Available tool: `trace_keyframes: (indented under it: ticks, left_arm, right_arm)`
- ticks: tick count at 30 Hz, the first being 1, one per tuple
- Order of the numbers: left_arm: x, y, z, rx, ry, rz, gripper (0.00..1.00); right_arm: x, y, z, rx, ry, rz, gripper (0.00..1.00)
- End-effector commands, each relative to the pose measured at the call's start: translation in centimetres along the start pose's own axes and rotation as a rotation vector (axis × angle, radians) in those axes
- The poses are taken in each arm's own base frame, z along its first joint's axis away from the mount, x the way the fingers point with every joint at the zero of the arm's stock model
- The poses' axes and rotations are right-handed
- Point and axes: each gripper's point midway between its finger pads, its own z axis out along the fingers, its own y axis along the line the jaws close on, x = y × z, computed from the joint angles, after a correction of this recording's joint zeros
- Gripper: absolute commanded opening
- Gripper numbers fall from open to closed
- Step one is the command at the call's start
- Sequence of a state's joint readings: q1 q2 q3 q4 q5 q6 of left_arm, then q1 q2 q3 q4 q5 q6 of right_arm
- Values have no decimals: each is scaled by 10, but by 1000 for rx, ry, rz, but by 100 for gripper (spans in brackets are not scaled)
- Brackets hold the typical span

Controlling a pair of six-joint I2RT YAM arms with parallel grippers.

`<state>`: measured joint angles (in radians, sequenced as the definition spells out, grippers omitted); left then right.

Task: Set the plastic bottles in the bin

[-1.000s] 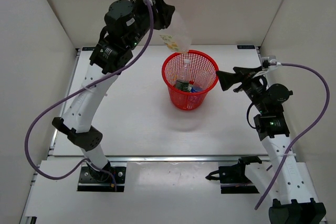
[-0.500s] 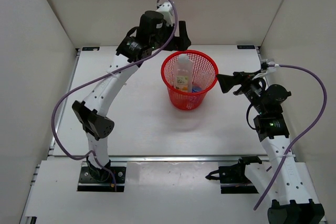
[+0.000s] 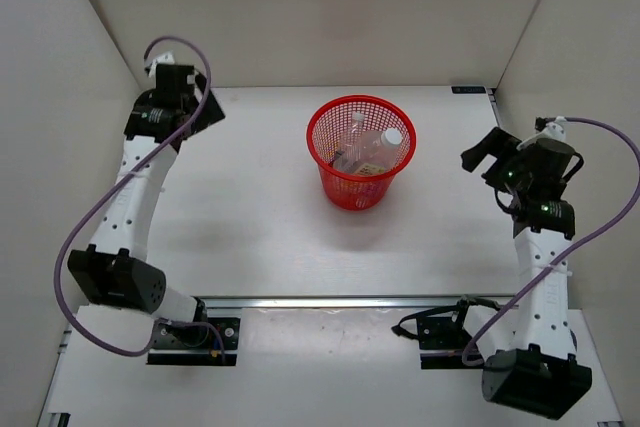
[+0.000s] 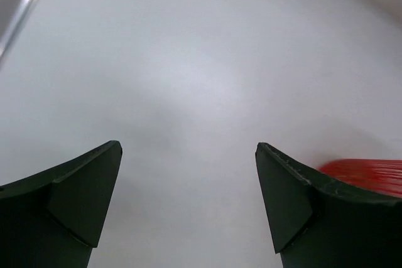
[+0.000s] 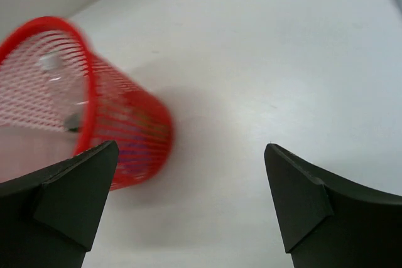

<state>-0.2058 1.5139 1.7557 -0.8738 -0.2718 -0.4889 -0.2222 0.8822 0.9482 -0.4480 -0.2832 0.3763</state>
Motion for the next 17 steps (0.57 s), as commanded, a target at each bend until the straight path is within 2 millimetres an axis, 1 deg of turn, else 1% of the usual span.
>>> trace_keyframes:
  ticks: [1,2,3,4,5,6,7,8,9,10,11,12,13,15,16,17]
  left_arm:
    - [57,89,-10,-304,86,10,98]
    - [58,95,-22,-299,65,1,98]
    - [72,105,-28,-297,83,-10,98]
    - [86,115,-30,-315,107,-9,99]
    - [95,121,-39,-316,109,-9,99]
    - [90,127,-49,-326,69,-19,99]
    - [92,130,-57,-329,46,-12,98]
    - [89,132,-65,-315,37,-21,99]
    - [86,134,-68,-321,31,-39,98]
    - [86,134,-72,-319,26,-36,99]
    - [83,130,-75,-304,10,-36,99]
    - [86,129,-76,-300,18,-25,98]
    - [83,123,-74,-274,6,-38,98]
    - [79,125,-75,-268,3,-53,99]
    - [81,123,-74,-262,8,-51,98]
    - [76,123,-76,-270,-8,-50,99]
  right_arm:
    - [28,-58,-18,292,162,-3,99]
    - [33,-64,-20,335,191,-15,99]
    - [31,-76,-23,409,187,-26,99]
    - [37,-85,-25,441,222,-25,100]
    - [44,-85,-22,414,268,-22,100]
    - [45,-87,-23,406,275,-16,99]
    - [46,-89,-23,405,270,-3,99]
    - [52,-91,-24,422,273,-12,99]
    - [46,-90,-24,425,235,-17,99]
    - [48,-88,-23,424,237,-29,99]
    - [45,-84,-23,413,219,-19,99]
    - [46,-83,-24,412,217,-16,99]
    - [42,-83,-25,410,204,-12,99]
    - [38,-81,-27,408,188,-16,99]
    - [39,-81,-26,405,191,-21,99]
    - [35,-78,-27,398,178,-29,99]
